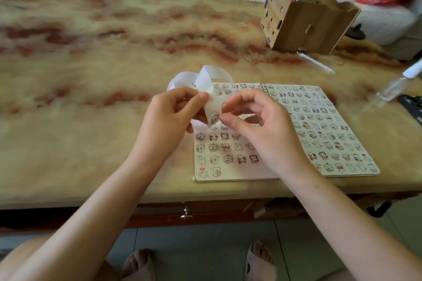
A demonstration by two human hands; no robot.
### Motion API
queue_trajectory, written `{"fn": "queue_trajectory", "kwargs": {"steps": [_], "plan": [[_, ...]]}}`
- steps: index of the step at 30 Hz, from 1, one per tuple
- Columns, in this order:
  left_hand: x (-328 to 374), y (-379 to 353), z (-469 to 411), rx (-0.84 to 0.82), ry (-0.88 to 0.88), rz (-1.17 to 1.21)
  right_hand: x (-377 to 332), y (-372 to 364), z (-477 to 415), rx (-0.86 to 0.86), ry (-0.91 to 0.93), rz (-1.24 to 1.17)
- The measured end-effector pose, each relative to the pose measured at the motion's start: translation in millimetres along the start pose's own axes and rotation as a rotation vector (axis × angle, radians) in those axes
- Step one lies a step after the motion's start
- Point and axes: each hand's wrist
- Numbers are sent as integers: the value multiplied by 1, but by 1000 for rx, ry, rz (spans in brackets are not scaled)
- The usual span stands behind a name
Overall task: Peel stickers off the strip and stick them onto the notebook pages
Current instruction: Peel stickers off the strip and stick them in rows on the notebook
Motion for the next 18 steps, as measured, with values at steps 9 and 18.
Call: {"fn": "queue_trajectory", "kwargs": {"steps": [9,18], "plan": [[4,-1,0,-18,34,83,2,-5,-5,12,19,-80],[3,1,2,-107,31,-12,6,-4,-7,33,87,-48]]}}
Point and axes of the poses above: each hand's wrist, its own z-axis away from the middle knuckle, its own y-axis out of the back of the hand, x = y × z, and after that the axes turned 14 degrees about -y, right-handed
